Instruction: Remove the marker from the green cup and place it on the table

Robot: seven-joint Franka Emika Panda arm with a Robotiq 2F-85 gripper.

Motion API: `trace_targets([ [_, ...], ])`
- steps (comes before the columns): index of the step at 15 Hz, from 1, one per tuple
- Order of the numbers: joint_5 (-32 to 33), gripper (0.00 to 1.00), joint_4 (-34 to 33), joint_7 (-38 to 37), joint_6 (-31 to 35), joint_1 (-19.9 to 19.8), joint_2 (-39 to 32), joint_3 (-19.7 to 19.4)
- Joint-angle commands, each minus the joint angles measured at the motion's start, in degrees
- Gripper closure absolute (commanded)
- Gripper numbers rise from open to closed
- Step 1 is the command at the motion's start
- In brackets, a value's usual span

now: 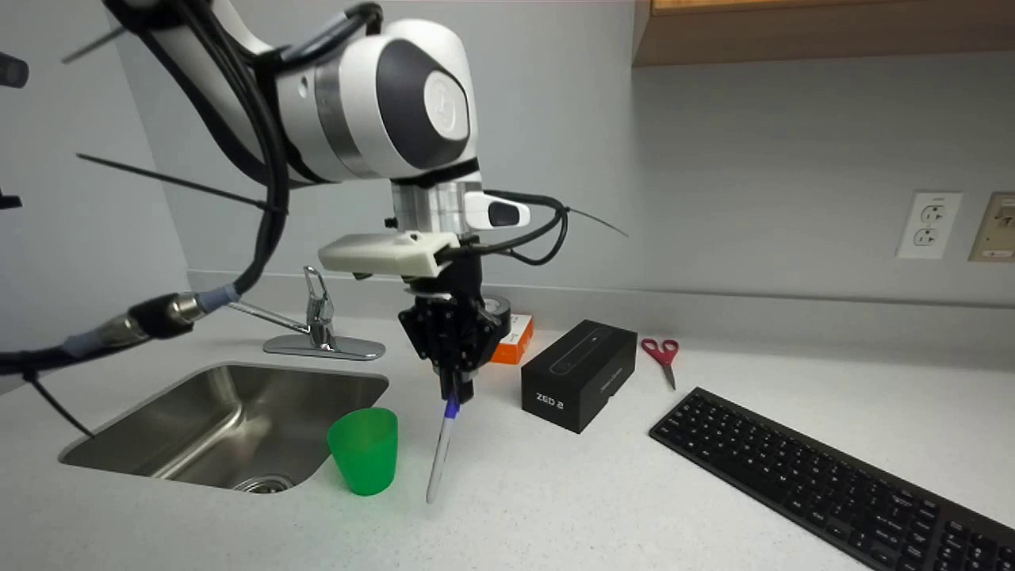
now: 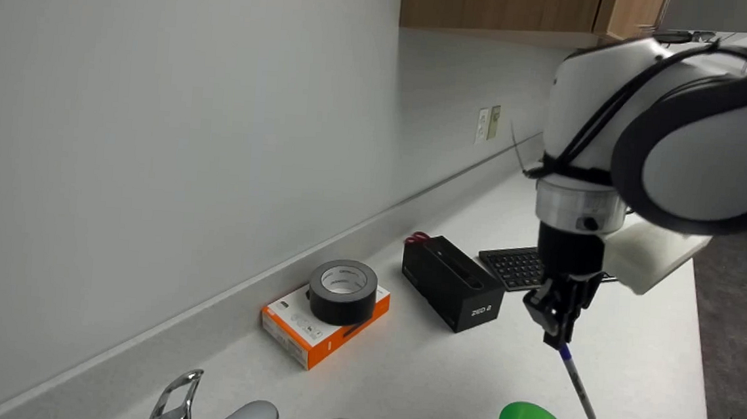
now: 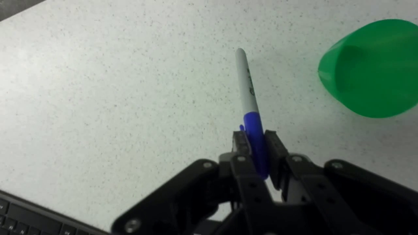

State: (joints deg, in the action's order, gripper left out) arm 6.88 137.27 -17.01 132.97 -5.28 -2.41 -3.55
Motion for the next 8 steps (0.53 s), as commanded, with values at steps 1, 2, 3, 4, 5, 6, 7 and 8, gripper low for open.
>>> trace_targets([
  [1,2.6,0.96,-7.1,-3.7,-1.9,1.1,-10.4,-0.9],
  [2,2.5,0.96,-8.4,-4.2,-1.8,1.5,-12.3,-1.3],
  [3,2.4,0.96,-9.5,-4.6,-1.9,1.9,-13.5,-1.7],
  [4,2.0,0.96,-10.8,-4.5,-2.1,2.1,-14.8,-2.0],
  [5,1.6,0.96,-11.9,-4.5,-2.1,2.3,-15.8,-2.3],
  [6,1.4,0.57,-12.8,-4.8,-2.2,2.5,-16.5,-2.6],
  [7,1.1,0.56,-13.6,-4.8,-2.1,2.6,-17.0,-2.8],
  [8,0.9,0.49,-14.2,-4.8,-2.0,2.7,-17.3,-3.0],
])
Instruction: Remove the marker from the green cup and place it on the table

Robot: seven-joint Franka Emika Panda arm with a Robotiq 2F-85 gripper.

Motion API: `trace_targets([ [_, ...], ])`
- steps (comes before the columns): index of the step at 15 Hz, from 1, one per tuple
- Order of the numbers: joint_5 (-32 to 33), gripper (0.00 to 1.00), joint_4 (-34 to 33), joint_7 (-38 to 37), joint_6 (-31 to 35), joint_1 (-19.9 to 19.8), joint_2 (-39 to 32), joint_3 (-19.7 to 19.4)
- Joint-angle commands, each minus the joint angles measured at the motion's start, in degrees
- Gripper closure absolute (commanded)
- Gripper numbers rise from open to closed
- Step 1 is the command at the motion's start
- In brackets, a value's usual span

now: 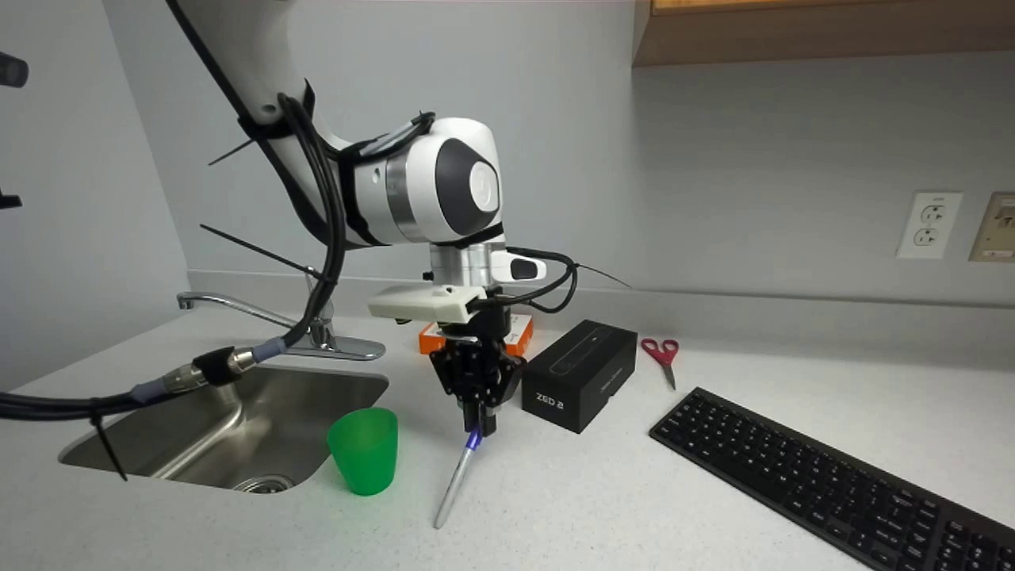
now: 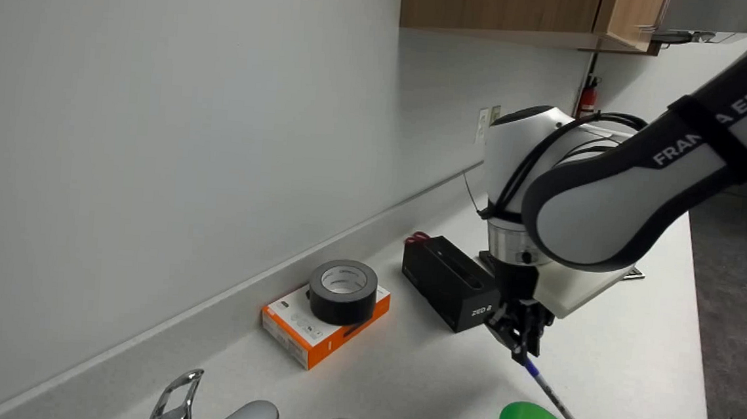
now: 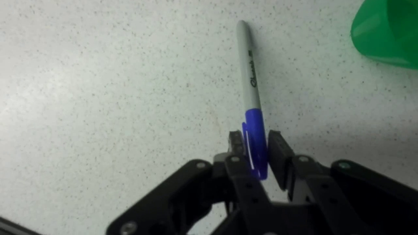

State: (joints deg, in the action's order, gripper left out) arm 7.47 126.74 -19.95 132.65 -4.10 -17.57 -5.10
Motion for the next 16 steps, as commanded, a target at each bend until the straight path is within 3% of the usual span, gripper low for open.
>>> trace_targets([
  [1,0.2,0.41,-4.3,-1.9,-1.6,1.6,-2.3,-1.7],
  [6,-0.2,0.03,-5.3,-1.4,-1.2,1.5,-2.0,-2.0],
  [16,-0.5,0.00,-4.8,-0.2,-0.1,1.2,-1.7,-1.9],
])
